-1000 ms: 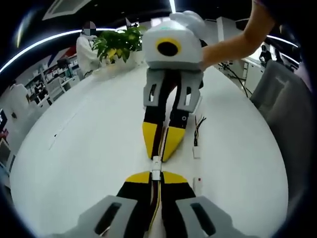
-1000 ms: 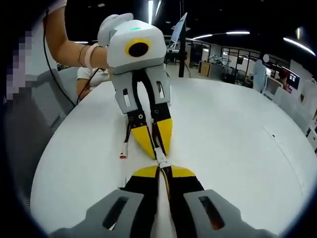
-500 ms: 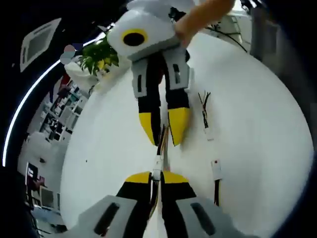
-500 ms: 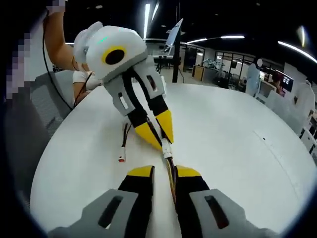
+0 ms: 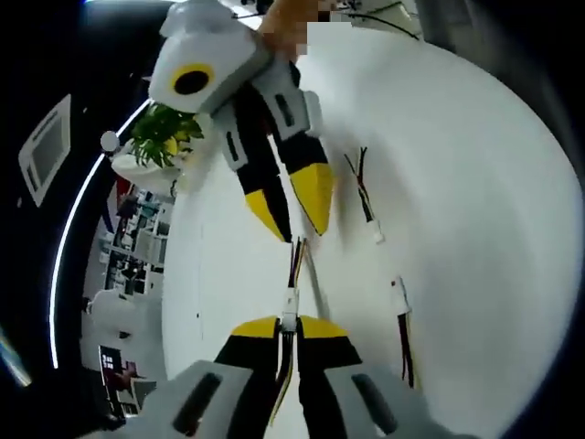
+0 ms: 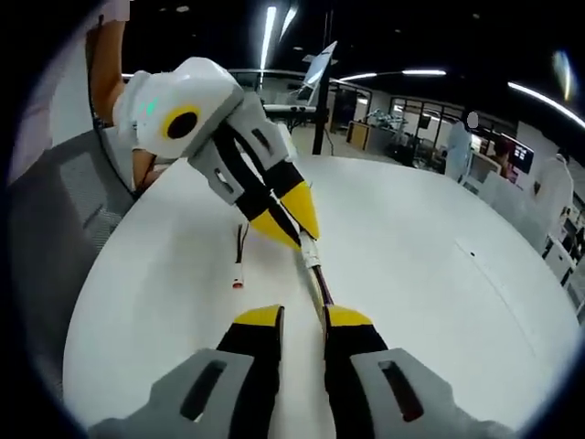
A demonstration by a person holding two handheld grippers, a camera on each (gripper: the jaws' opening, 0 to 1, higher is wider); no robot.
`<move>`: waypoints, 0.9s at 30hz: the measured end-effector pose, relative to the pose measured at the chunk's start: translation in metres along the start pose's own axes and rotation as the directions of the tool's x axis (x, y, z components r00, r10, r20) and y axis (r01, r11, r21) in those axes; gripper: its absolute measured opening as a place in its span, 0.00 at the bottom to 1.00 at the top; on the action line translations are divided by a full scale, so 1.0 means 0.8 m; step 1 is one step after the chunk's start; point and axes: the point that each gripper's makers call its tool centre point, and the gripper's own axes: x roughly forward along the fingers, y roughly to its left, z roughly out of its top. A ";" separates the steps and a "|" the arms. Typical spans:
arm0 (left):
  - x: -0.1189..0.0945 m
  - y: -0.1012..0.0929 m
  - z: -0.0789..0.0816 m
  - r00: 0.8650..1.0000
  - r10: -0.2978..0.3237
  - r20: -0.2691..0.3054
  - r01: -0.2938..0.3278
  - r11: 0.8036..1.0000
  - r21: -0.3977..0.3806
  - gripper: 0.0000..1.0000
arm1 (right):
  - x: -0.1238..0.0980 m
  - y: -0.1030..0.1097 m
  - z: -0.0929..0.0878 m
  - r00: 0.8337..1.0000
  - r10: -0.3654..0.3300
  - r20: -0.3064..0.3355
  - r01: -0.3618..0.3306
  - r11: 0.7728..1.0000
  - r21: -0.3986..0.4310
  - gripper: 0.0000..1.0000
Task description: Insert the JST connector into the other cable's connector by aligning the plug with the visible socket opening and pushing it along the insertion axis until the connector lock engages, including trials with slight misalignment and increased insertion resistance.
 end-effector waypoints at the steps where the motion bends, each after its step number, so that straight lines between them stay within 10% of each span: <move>1: 0.000 -0.002 0.000 1.000 -0.003 0.001 0.003 1.000 -0.002 0.00 | -0.001 0.001 0.000 1.000 0.000 -0.001 0.000 1.000 0.002 0.14; 5: 0.002 -0.006 -0.003 1.000 -0.011 0.000 0.011 1.000 -0.019 0.00 | -0.003 0.002 -0.002 1.000 -0.006 -0.008 0.006 1.000 0.005 0.13; 12: 0.016 -0.011 0.002 0.992 -0.061 0.108 0.089 0.958 -0.272 0.00 | 0.004 0.004 0.004 1.000 -0.006 -0.004 0.006 1.000 0.001 0.12; 27: 0.026 -0.018 -0.016 0.984 -0.117 0.137 0.162 0.908 -0.385 0.03 | 0.000 0.011 0.001 1.000 0.013 -0.022 -0.013 1.000 0.015 0.17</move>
